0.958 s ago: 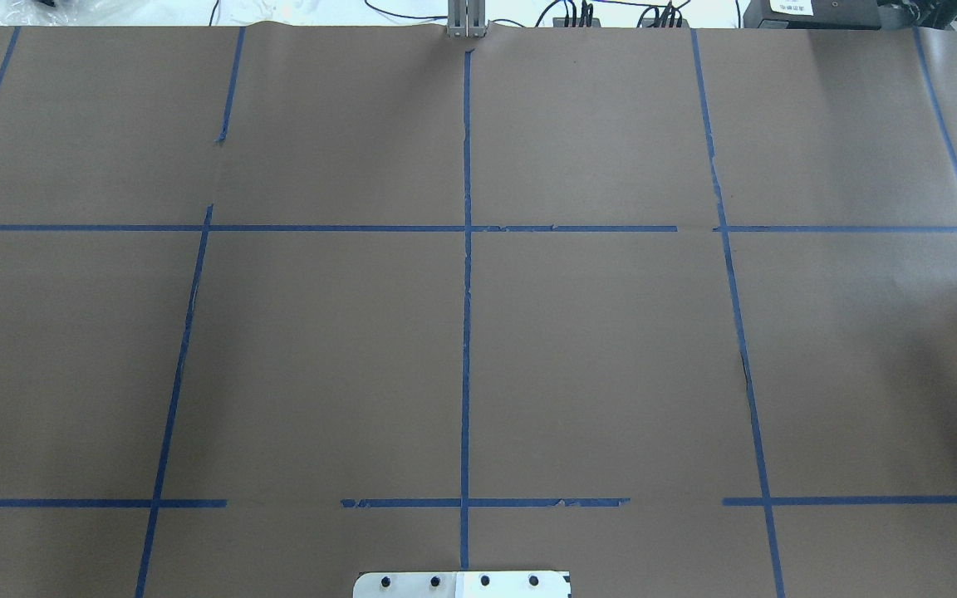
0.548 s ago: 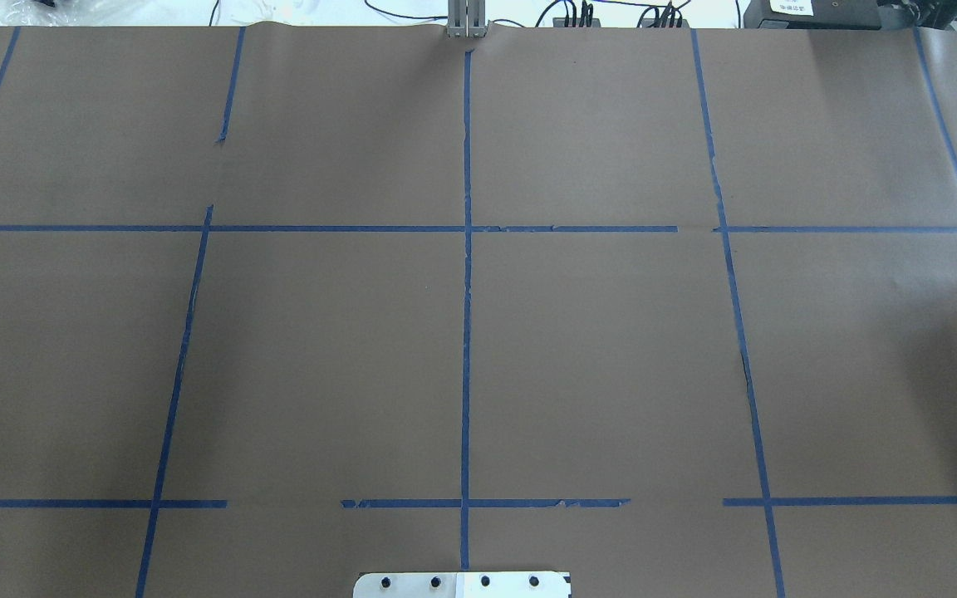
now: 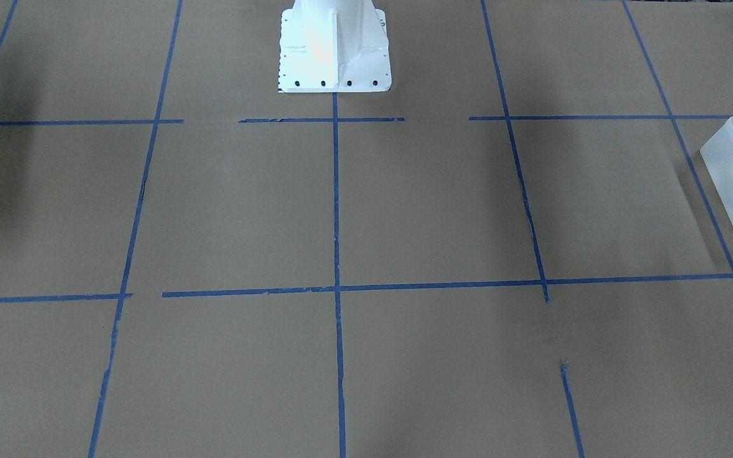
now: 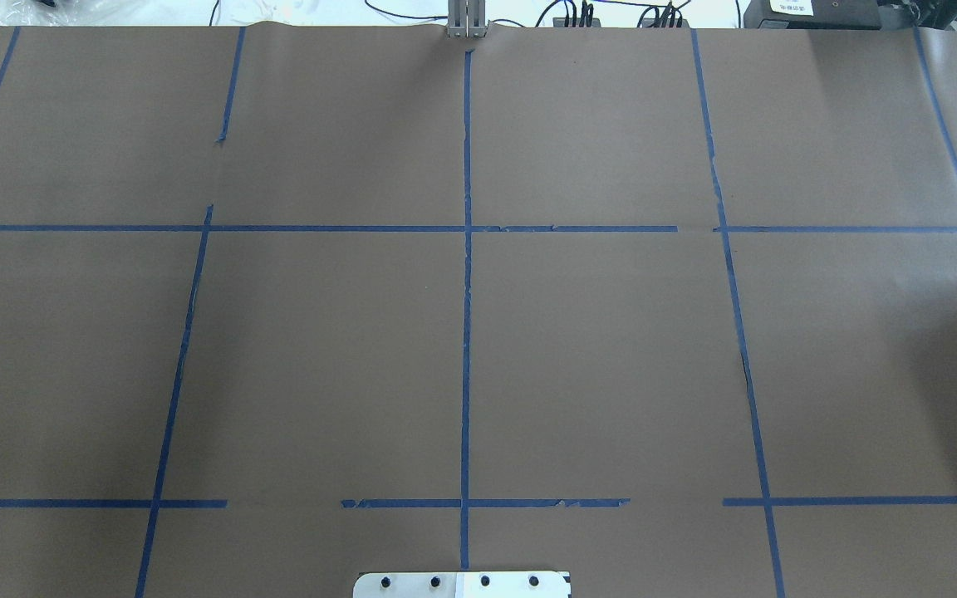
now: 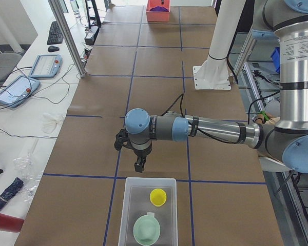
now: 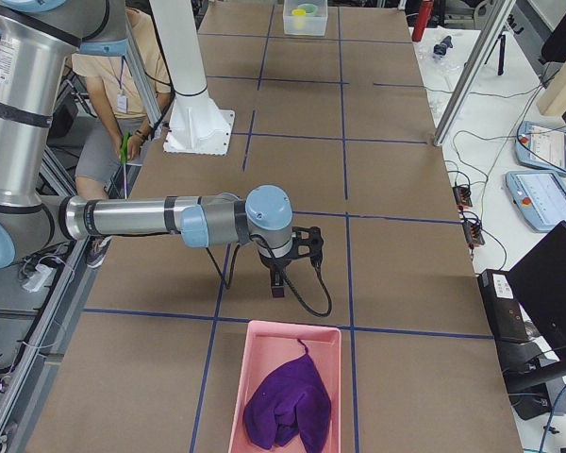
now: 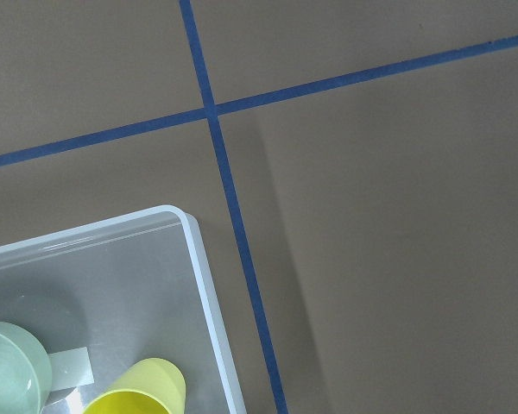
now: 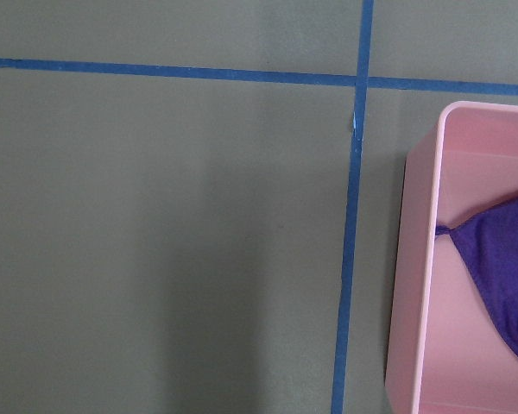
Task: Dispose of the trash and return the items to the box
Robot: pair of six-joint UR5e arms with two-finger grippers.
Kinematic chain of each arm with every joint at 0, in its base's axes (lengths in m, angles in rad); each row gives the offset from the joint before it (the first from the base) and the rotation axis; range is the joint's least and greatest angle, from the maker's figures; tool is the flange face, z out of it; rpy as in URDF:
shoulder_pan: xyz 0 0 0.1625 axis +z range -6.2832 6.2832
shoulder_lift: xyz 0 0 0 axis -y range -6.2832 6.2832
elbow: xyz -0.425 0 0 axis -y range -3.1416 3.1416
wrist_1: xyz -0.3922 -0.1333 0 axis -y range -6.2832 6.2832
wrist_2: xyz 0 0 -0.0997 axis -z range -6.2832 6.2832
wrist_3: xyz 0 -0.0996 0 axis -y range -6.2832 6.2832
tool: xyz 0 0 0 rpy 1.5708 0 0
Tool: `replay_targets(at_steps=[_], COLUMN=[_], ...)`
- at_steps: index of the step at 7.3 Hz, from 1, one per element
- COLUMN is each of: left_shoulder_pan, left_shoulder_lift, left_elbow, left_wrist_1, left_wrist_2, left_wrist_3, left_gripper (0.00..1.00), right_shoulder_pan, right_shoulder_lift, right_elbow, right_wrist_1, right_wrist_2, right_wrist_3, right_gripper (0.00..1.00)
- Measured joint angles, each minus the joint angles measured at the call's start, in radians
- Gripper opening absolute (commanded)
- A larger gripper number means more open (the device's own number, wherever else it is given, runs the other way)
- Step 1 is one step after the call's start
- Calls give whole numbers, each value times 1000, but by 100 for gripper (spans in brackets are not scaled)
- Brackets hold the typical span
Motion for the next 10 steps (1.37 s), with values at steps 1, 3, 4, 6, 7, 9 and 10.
replay_targets(at_steps=[1, 3, 4, 6, 7, 9, 10], left_shoulder_pan=[-2, -51, -100, -158, -166, -170, -171], left_shoulder_lift=[-2, -4, 9, 40, 46, 57, 60], left_elbow=[25, 31, 18, -6, -10, -11, -11], left_wrist_1=[0, -3, -4, -6, -7, -6, -6], left_wrist_2=[0, 4, 6, 14, 15, 15, 15], left_wrist_3=[-2, -2, -1, -1, -1, -1, -1], left_gripper=[100, 100, 100, 100, 100, 100, 100], right_shoulder_pan=[0, 0, 0, 0, 0, 0, 0], right_shoulder_lift=[2, 3, 4, 8, 16, 37, 48], right_elbow=[0, -1, -2, -5, -7, -17, -28], right_wrist_1=[1, 1, 1, 2, 2, -3, -3], right_wrist_2=[-6, -7, -8, -11, -21, -38, -40], right_wrist_3=[2, 3, 3, 1, -4, -14, -15], right_gripper=[100, 100, 100, 100, 100, 100, 100])
